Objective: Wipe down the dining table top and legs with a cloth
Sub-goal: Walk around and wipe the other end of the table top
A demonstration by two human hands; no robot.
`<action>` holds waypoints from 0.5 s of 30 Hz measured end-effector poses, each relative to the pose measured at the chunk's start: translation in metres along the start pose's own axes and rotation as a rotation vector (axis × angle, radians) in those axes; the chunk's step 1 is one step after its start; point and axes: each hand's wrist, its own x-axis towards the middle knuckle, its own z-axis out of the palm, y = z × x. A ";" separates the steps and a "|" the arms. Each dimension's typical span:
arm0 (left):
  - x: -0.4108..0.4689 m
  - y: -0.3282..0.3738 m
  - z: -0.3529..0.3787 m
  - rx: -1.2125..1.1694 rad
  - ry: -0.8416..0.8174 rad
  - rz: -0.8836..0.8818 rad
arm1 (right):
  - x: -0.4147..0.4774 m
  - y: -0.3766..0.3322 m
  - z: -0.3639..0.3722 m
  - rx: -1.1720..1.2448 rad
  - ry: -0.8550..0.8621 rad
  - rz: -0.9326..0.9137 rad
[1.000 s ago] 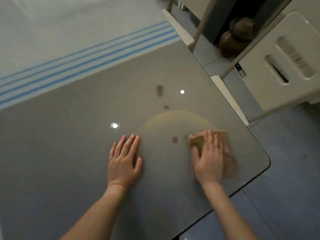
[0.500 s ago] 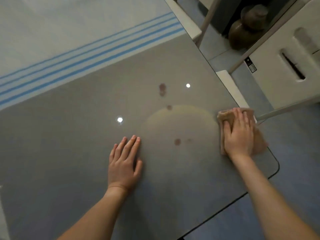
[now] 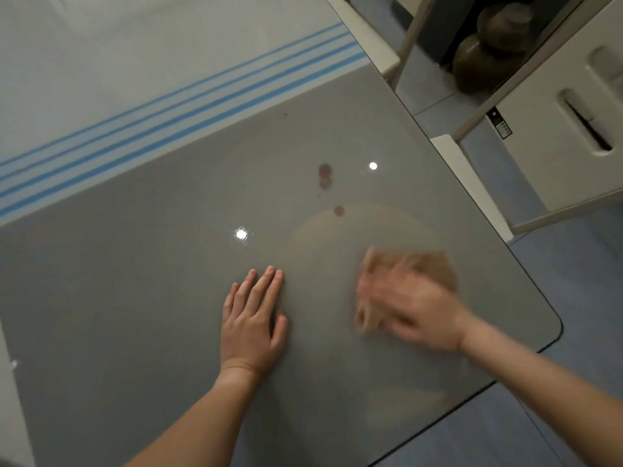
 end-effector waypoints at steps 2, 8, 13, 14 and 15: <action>0.000 0.000 0.000 0.001 -0.001 0.001 | 0.024 0.052 -0.022 0.025 0.181 0.423; 0.001 0.000 -0.001 -0.023 -0.005 0.012 | 0.104 0.023 -0.017 0.039 0.416 1.138; 0.000 -0.003 -0.001 -0.035 -0.016 0.023 | 0.076 -0.094 0.025 -0.036 0.174 0.397; 0.000 -0.003 -0.001 -0.038 -0.020 0.022 | 0.057 -0.105 0.027 -0.049 0.061 0.155; 0.001 -0.003 -0.002 -0.040 -0.025 0.022 | 0.040 -0.104 0.022 -0.075 -0.068 -0.103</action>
